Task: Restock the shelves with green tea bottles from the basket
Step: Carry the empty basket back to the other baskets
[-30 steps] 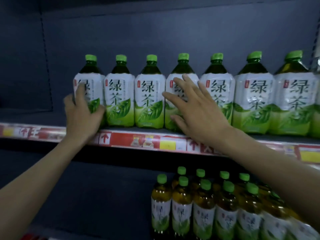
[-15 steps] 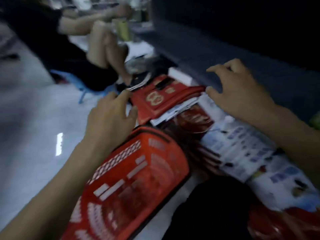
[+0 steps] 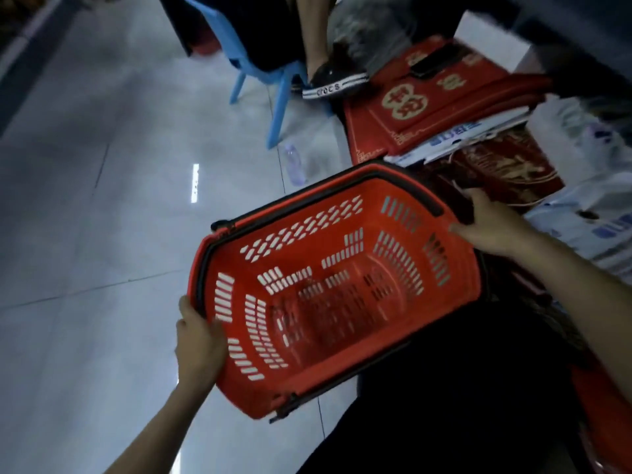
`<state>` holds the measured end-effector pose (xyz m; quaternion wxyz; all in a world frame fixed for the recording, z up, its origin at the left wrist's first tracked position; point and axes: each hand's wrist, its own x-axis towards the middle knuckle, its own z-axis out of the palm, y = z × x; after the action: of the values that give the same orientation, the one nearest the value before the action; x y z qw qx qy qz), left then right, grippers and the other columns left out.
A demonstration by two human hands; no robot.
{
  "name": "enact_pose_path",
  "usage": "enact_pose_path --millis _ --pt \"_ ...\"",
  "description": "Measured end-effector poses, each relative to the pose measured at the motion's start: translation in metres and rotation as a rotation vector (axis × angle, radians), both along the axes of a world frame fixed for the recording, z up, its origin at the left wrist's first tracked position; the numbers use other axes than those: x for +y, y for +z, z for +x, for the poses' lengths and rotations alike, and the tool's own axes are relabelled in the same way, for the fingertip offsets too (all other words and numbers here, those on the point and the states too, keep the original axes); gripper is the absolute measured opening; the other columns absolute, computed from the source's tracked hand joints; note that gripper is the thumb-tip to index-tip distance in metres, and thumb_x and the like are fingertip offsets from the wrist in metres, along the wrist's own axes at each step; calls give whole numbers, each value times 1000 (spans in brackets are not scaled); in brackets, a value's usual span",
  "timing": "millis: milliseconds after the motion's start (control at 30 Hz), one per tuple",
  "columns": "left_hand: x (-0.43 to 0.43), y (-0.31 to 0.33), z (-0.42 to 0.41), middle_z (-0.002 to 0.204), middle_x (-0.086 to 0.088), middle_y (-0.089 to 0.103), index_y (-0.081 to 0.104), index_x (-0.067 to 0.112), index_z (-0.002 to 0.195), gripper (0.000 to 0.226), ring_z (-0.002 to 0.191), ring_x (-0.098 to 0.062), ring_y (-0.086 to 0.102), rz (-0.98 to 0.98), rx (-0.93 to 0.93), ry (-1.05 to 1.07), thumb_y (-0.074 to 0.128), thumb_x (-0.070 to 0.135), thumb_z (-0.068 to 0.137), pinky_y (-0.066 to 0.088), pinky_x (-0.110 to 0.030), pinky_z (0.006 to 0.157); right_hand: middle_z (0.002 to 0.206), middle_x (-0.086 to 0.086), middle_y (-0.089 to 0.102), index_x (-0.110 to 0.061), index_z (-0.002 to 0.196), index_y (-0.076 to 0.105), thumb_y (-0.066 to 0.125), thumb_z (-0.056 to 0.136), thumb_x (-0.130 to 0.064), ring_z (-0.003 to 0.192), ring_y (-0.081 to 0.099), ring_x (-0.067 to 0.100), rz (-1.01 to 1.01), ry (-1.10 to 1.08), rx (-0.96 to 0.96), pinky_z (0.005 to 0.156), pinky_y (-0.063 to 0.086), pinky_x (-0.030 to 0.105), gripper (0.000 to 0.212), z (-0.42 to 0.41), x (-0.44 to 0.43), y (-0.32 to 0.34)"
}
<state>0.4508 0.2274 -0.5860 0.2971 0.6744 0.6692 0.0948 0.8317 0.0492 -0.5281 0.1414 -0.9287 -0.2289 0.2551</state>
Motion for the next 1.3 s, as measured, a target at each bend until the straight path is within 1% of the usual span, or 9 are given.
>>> enact_pose_path --millis 67,200,267,433,667,833,967,1100,1300 --pt "10 -2 25 118 -22 61 31 21 135 43 97 -47 61 68 41 -17 45 24 94 49 -59 87 139 29 49 -14 153 18 66 90 -29 122 52 44 -32 -30 46 99 42 40 81 13 -5 -27" --pt "25 -2 80 122 -18 61 27 20 143 47 97 -42 64 129 126 -37 42 26 99 51 -53 82 121 39 56 -7 150 25 56 93 -14 109 56 52 90 -120 -109 96 41 49 66 39 -1 -62" --pt "32 -3 101 120 -18 61 21 23 145 50 93 -41 65 137 175 -60 40 29 99 52 -52 78 121 41 55 -6 153 21 52 94 -11 109 55 54 134 -137 -132 97 39 50 66 49 -1 -66" --pt "41 44 147 124 -29 55 18 17 150 57 108 -51 56 14 276 -78 42 16 97 44 -52 90 135 28 52 -16 155 16 49 95 -5 122 53 41 177 -302 76 102 40 43 70 66 -6 -36" --pt "53 205 156 133 -23 54 19 17 152 57 115 -44 55 64 282 -66 41 15 100 42 -53 97 131 20 59 -25 153 20 51 94 -14 115 58 40 89 -319 15 94 46 44 68 72 7 112" --pt "43 335 114 134 -20 54 25 18 149 54 116 -41 55 70 236 31 43 11 98 44 -51 96 136 11 57 -25 151 25 50 92 -9 115 59 36 85 -259 16 91 45 39 66 57 22 243" --pt "44 419 61 130 -23 55 26 23 149 56 115 -44 54 81 260 153 44 13 97 44 -52 94 132 14 58 -21 146 33 51 91 -11 113 59 38 99 -115 -2 89 46 40 59 34 57 332" --pt "57 475 -7 131 -23 54 27 25 148 56 115 -44 54 96 220 297 44 13 96 43 -52 95 130 22 59 -18 146 33 57 90 -14 117 56 43 114 88 -58 96 43 42 62 -5 123 396" --pt "75 523 -133 138 -18 52 29 22 149 54 120 -40 53 148 133 596 43 11 98 43 -50 98 127 23 59 -17 142 38 60 85 -10 115 56 42 258 343 -97 95 44 43 62 -116 259 463"
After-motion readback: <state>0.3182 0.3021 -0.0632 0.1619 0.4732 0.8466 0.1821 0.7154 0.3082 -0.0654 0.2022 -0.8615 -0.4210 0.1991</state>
